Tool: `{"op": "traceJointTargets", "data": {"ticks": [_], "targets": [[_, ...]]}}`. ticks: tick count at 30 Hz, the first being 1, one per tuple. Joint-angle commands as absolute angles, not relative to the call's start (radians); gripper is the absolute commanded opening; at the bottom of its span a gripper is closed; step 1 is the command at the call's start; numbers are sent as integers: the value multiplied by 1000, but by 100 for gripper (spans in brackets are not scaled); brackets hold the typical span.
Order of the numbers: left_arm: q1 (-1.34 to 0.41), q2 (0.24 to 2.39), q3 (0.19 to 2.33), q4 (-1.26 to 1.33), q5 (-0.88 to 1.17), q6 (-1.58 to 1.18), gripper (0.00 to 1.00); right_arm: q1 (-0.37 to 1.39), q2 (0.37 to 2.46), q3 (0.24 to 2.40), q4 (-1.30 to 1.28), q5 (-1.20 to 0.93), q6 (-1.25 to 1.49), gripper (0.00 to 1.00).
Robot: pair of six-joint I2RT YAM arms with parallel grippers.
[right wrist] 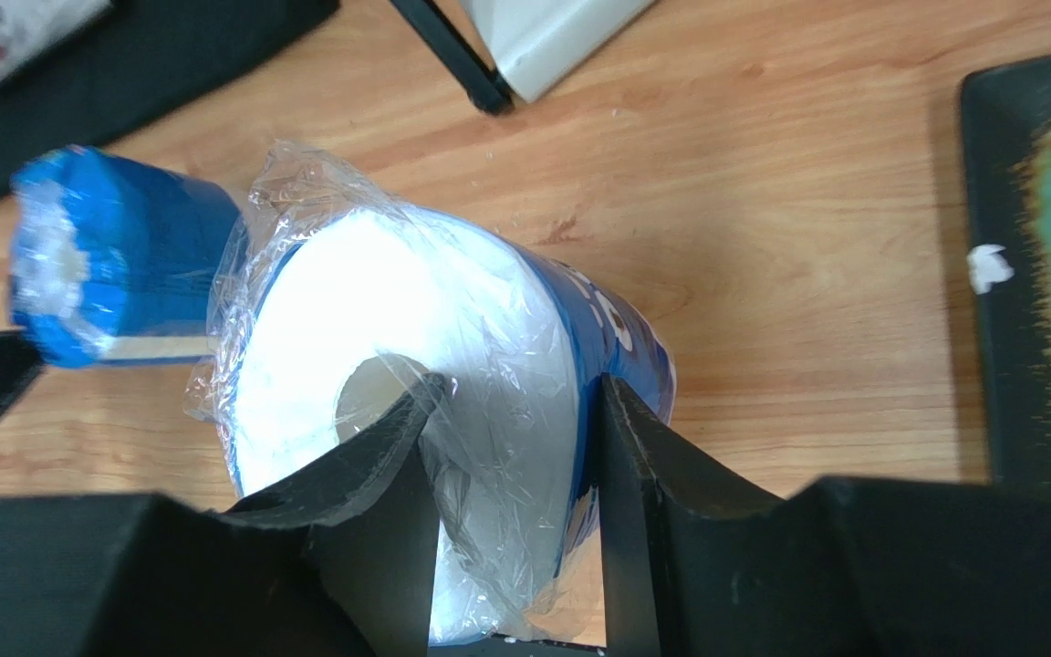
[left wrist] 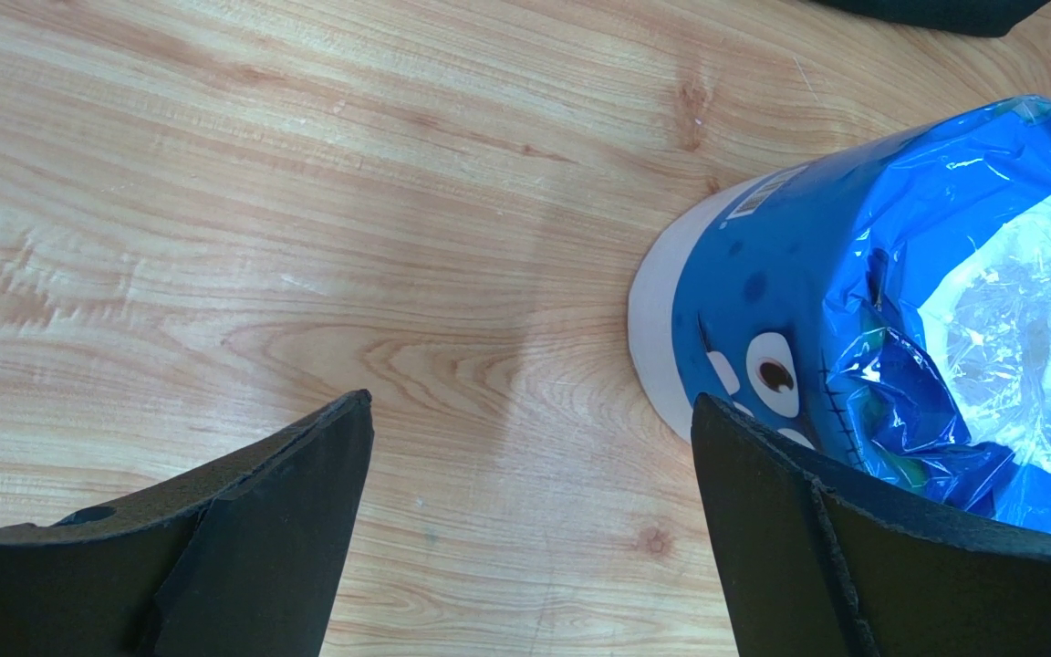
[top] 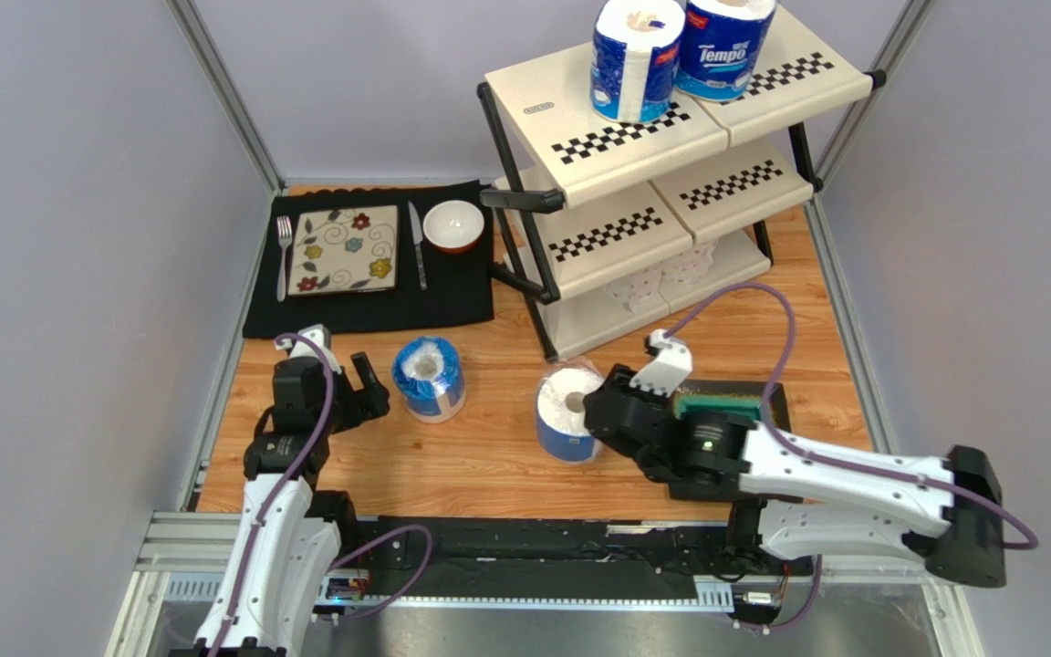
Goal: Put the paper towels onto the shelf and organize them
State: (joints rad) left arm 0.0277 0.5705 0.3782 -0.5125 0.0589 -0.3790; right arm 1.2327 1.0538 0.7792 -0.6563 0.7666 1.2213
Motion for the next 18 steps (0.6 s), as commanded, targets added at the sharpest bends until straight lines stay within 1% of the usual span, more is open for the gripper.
{"op": "traceJointTargets", "data": {"ticks": [1,5,10,14,16,17,18], "targets": [[26,566,376,-488,55,-365,95,1232,829,767,-718,922,1183,18],[26,565,376,-488,54,-365,95,1207,665,787,-722,1009,1076,21],[26,566,376,-488,55,-365,95,1129,630,880,-727,1069,976,21],[26,566,376,-488,55,-365,95,1025,640,942,-710,1026,922,22],[26,566,376,-488,55,-365,95,942,641,959,-684,996,870,22],[26,566,376,-488,55,-365,95,905,640,977,-664,942,853,23],[26,566,376,-488,57,-365,95,825,641,991,-660,907,841,23]]}}
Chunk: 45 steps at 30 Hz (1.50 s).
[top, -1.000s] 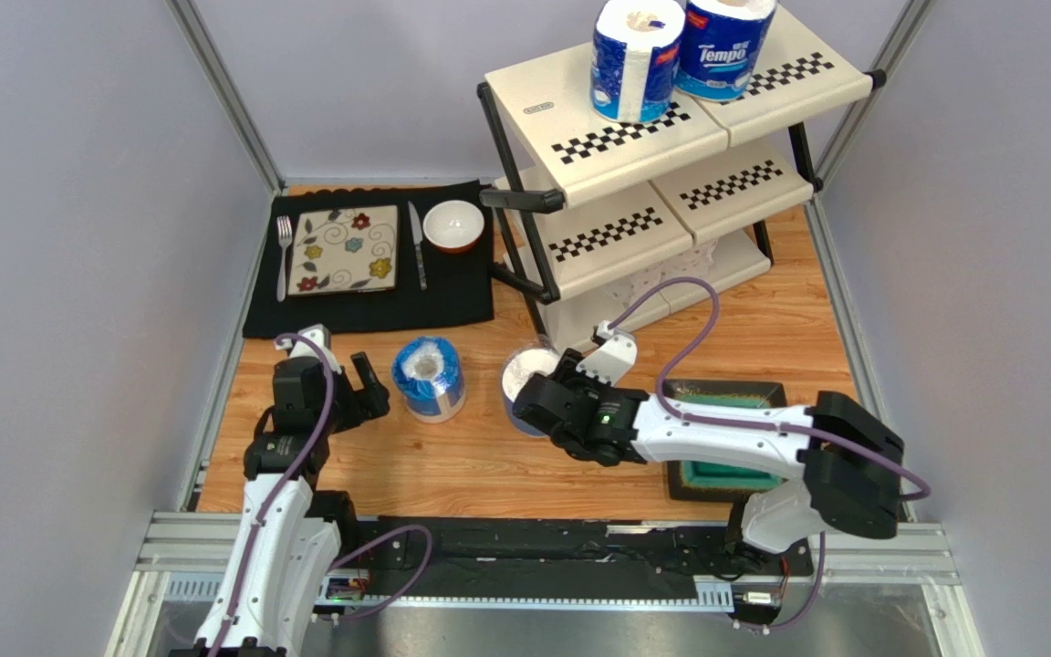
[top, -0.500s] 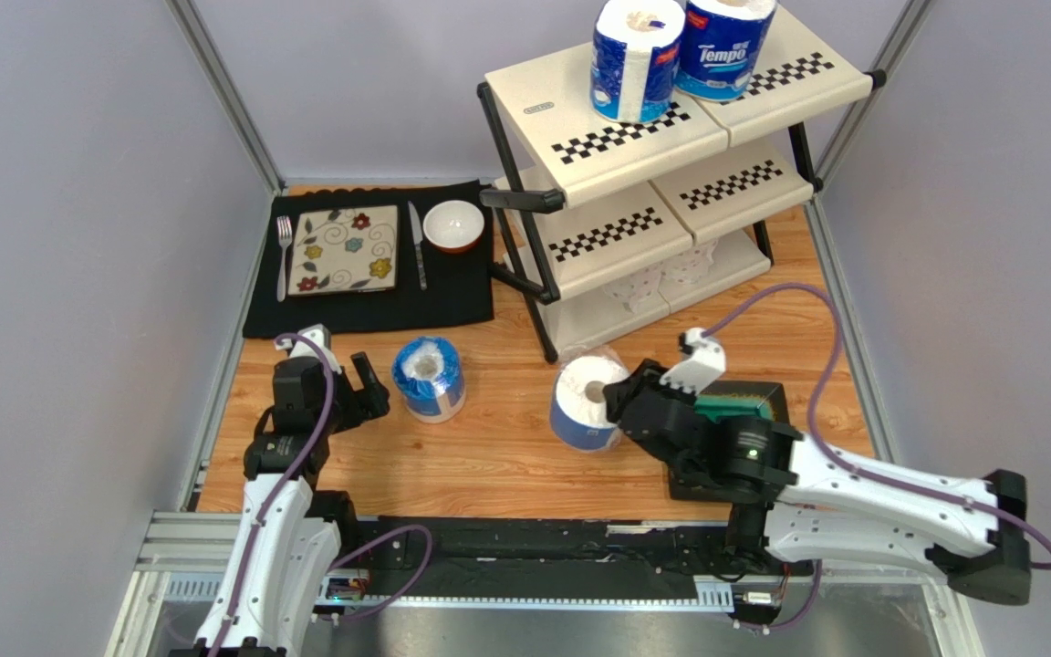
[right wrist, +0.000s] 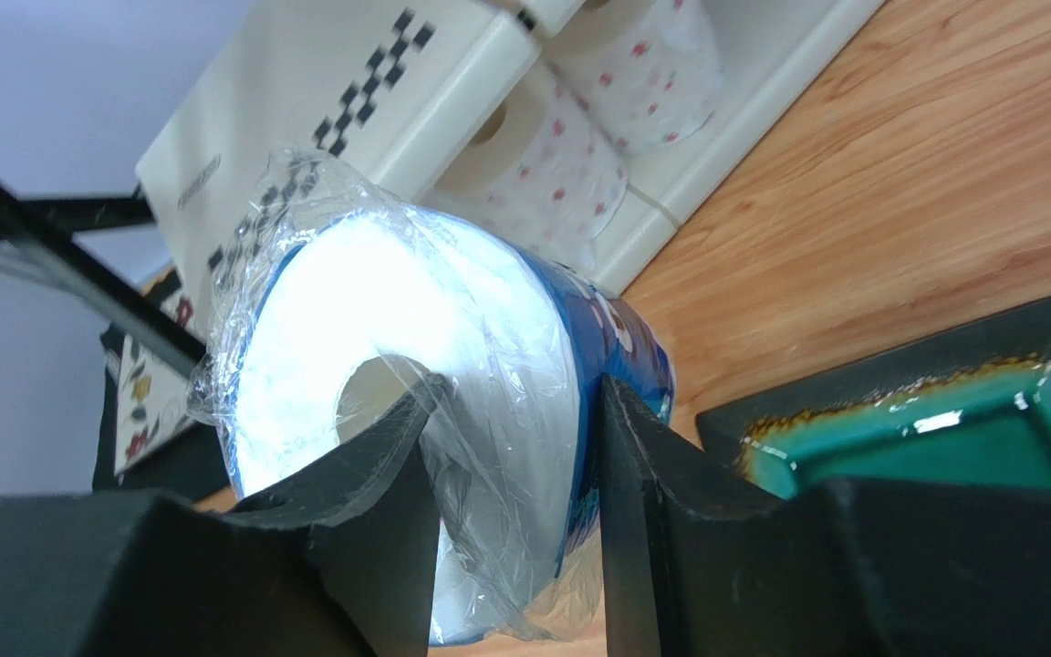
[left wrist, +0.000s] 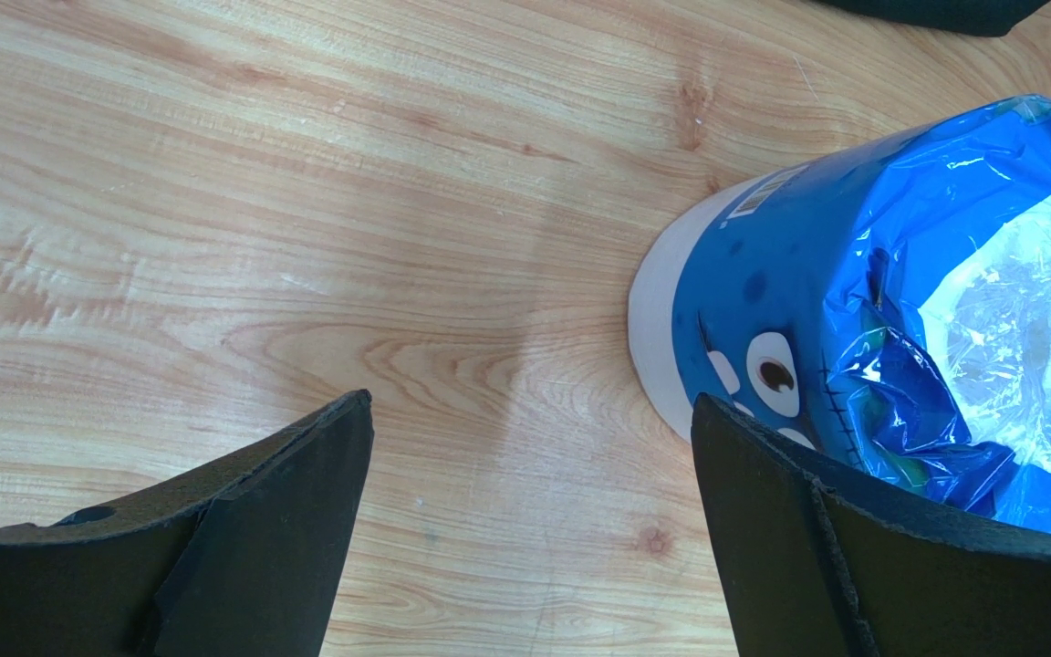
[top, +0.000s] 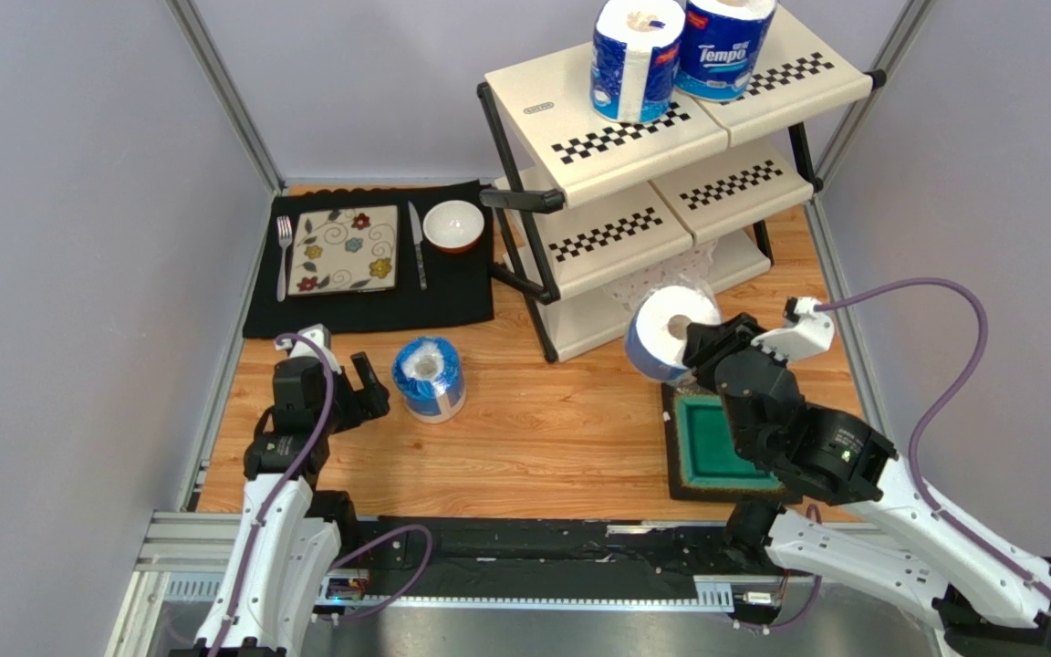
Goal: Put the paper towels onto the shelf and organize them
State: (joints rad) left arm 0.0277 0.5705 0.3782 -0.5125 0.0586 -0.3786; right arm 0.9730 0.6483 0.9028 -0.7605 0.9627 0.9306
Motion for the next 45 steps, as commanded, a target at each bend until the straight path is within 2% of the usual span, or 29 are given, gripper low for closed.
{"op": "traceJointTargets", "data": {"ticks": [1,8,14,20,45], "targets": [[26,566,376,-488,57,-365,95,777,644,1002,-654,869,835,23],[28,569,376,-488,55,-365,95,412,762,1140,-621,504,793,24],[28,568,376,-488,52,-367,95,267,873,1215,-546,361,810,23],[26,568,377,-489,52,-367,95,213,954,1270,-520,285,851,23],[28,572,376,-489,52,-367,95,150,1278,1539,-436,261,788,22]]}}
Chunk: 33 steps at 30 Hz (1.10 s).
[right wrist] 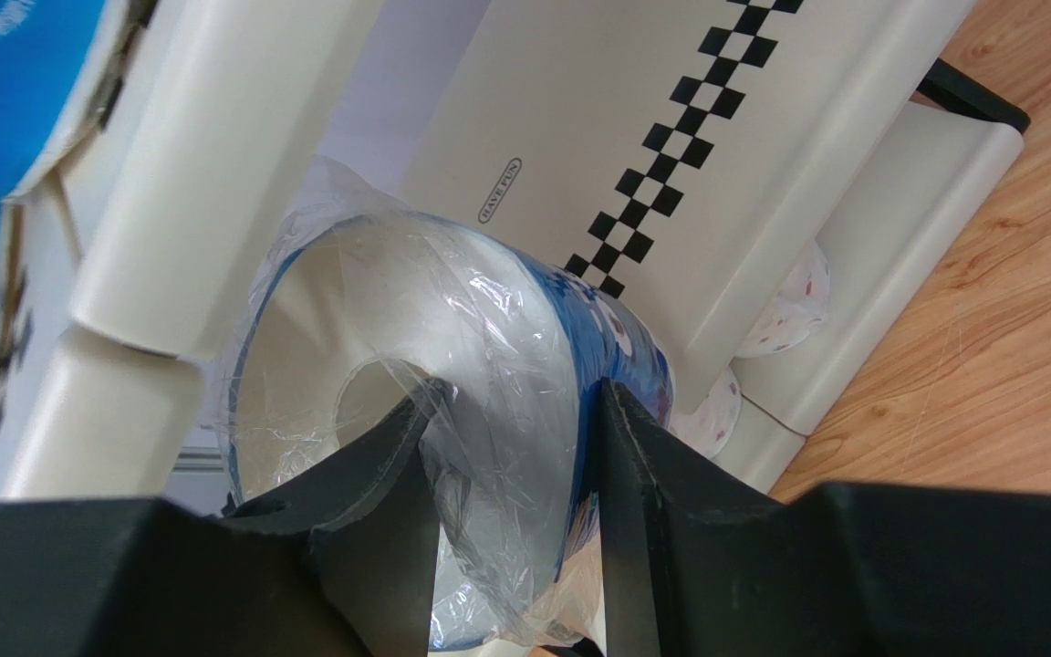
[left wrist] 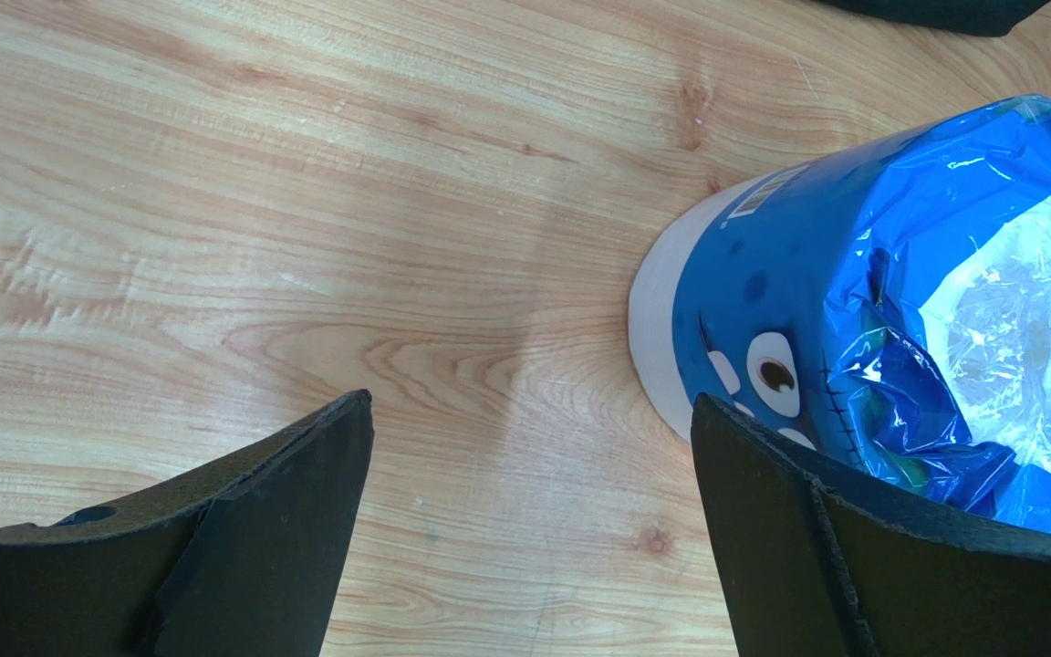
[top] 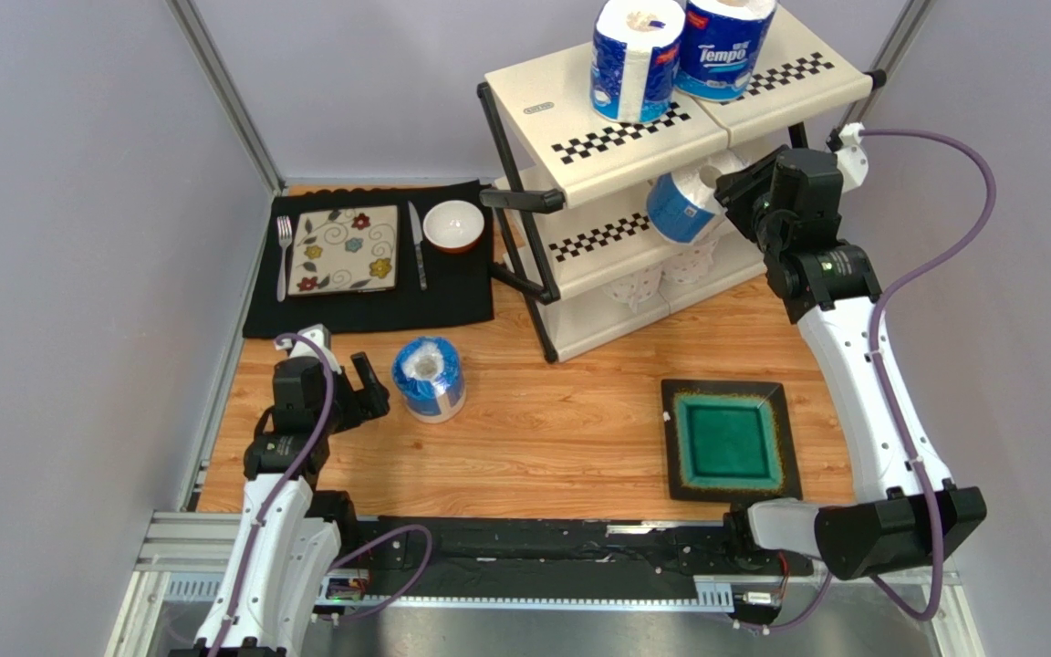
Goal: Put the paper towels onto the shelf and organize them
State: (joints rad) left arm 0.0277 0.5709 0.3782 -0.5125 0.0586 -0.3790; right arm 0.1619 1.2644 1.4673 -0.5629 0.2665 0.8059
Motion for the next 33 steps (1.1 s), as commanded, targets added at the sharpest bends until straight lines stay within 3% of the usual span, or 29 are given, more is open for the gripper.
{"op": "traceJointTargets", "data": {"ticks": [1,33], "targets": [[28,571,376,-488,52,-367,95,150,1285,1545,-428,267,784,22],[26,584,376,-486,61,-365,95,78,1422,1531,-273,288,759,22]]}}
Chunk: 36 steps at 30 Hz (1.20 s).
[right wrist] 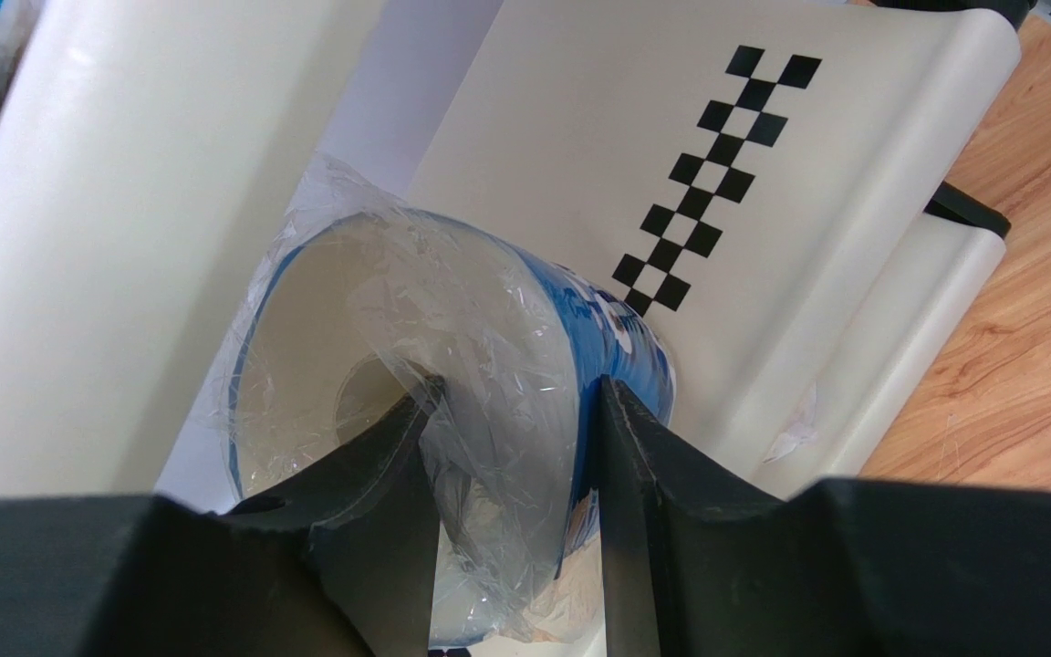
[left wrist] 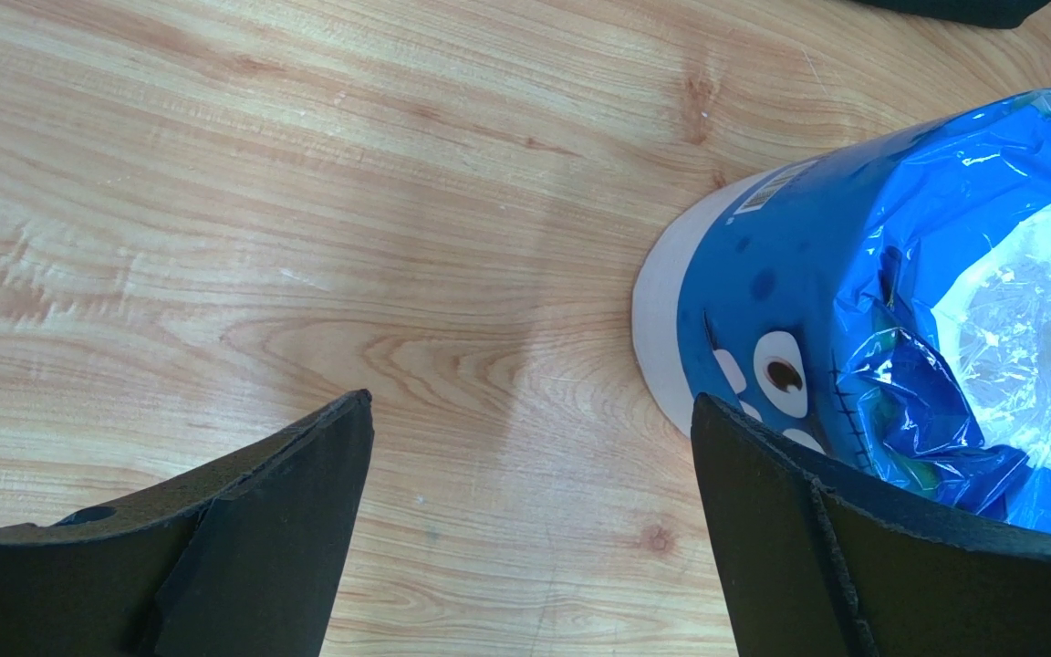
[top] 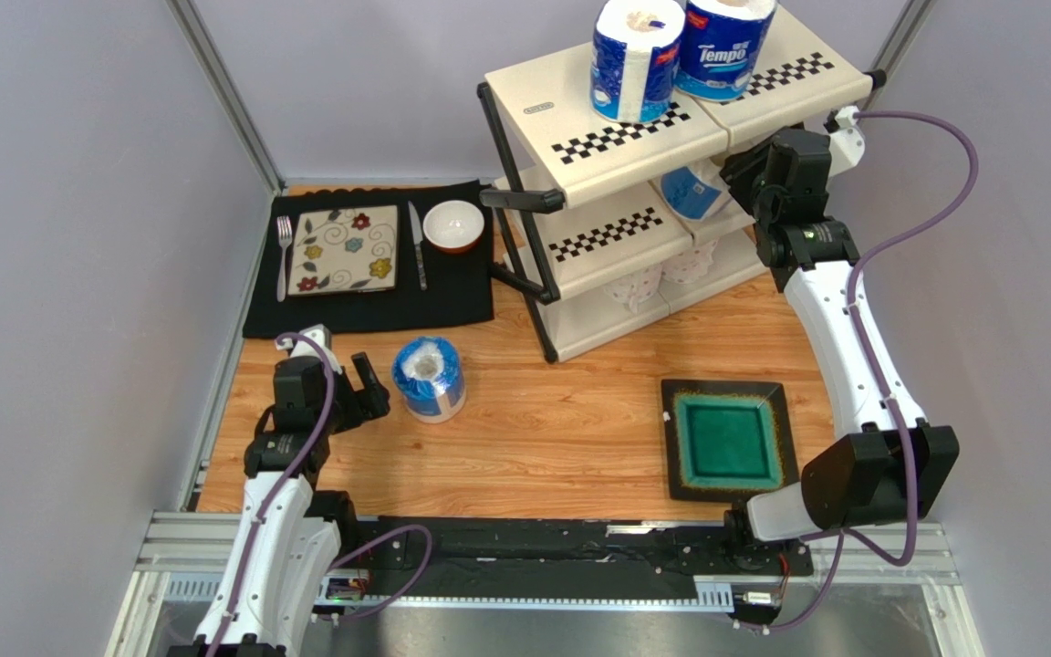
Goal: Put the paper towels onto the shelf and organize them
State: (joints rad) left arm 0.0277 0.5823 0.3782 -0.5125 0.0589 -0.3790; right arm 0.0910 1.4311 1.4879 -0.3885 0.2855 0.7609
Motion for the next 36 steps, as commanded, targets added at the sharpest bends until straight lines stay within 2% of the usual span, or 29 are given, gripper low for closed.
{"op": "traceJointTargets", "data": {"ticks": [1,6,10,13,24,30,34,36], "targets": [[26,583,376,-486,60,-365,95,78,1428,1528,-273,284,758,25],[28,583,376,-486,60,-365,95,69,1439,1517,-264,242,768,41],[26,586,376,-486,60,-365,95,66,1430,1488,-236,226,782,61],[28,586,376,-486,58,-365,95,57,1410,1453,-207,218,798,69],[26,580,376,-486,60,-365,95,12,1223,1258,-138,198,867,72],[26,578,376,-488,61,-367,95,31,958,997,-164,130,936,71],[26,580,376,-485,66,-365,95,214,762,853,-248,228,922,71],[28,580,376,-486,66,-367,95,401,701,786,-267,357,922,71]]}}
